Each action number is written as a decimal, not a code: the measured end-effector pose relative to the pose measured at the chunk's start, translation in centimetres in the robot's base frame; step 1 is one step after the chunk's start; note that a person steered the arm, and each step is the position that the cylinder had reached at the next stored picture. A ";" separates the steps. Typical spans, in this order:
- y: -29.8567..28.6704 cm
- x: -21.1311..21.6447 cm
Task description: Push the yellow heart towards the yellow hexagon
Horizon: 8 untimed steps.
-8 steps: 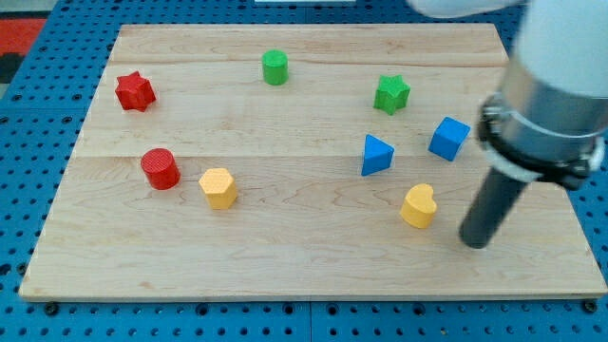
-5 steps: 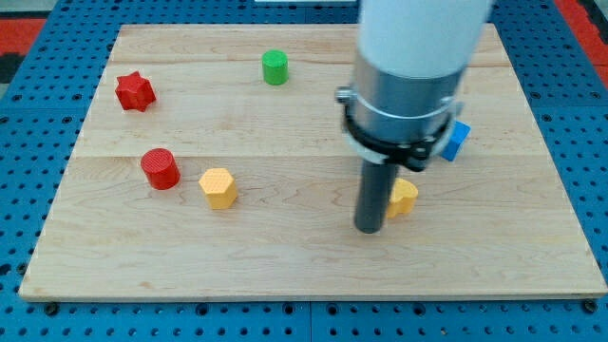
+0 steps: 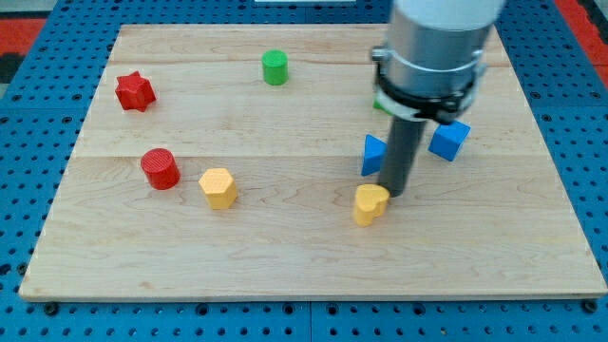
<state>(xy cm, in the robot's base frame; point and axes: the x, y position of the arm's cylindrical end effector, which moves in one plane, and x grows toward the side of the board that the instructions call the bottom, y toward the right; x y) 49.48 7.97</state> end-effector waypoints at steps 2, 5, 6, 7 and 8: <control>9.4 2.0; -4.1 1.4; -8.7 -0.5; -7.7 -1.7; -7.7 -5.3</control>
